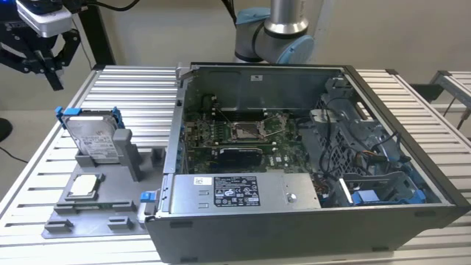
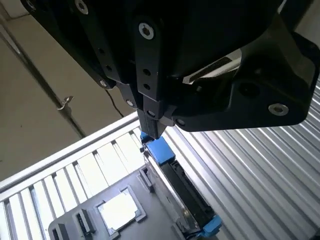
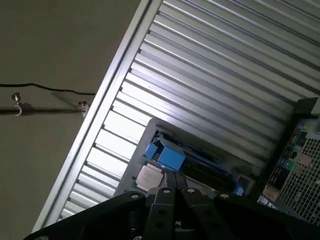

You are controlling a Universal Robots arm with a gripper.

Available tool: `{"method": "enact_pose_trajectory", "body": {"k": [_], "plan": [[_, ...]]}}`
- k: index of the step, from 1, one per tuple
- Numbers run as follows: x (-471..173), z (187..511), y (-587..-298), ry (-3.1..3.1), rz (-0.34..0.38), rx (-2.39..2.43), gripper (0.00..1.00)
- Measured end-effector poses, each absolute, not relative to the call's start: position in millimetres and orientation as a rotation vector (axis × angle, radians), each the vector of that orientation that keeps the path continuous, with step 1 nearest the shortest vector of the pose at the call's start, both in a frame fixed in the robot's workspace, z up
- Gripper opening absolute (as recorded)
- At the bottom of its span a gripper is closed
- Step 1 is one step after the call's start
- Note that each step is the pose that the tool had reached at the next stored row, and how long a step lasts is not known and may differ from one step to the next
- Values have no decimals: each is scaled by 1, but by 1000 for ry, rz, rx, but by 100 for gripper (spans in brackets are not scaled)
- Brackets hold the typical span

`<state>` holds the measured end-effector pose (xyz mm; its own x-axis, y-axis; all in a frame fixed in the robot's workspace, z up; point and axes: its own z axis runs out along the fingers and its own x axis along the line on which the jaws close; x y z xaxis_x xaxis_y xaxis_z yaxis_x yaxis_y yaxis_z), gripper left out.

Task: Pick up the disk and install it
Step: 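Pick up the disk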

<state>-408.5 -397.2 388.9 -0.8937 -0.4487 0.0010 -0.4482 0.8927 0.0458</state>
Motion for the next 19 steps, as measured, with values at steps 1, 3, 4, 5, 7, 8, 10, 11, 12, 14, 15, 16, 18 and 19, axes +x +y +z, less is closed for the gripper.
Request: {"method": "enact_pose_trajectory", "body": {"k": [1, 3, 4, 5, 7, 8, 10, 11, 12, 14, 15, 16, 18, 19], "plan": [[-408, 389, -397, -3038, -69, 749, 0], [-409, 389, -397, -3023, -69, 803, 0], [-408, 389, -397, -3016, -69, 830, 0], [-408, 389, -397, -3007, -69, 859, 0], [-408, 389, -397, -2990, -68, 913, 0], [-408, 389, -397, -2982, -68, 939, 0], [-408, 389, -397, -2964, -67, 993, 0], [-408, 389, -397, -2954, -67, 1019, 0], [-408, 389, -397, -2944, -67, 1045, 0], [-408, 389, -397, -2924, -66, 1100, 0], [-408, 389, -397, -2913, -66, 1126, 0], [-408, 389, -397, -2903, -66, 1153, 0], [-408, 389, -397, -2881, -65, 1204, 0], [-408, 389, -397, -2868, -65, 1232, 0]]}}
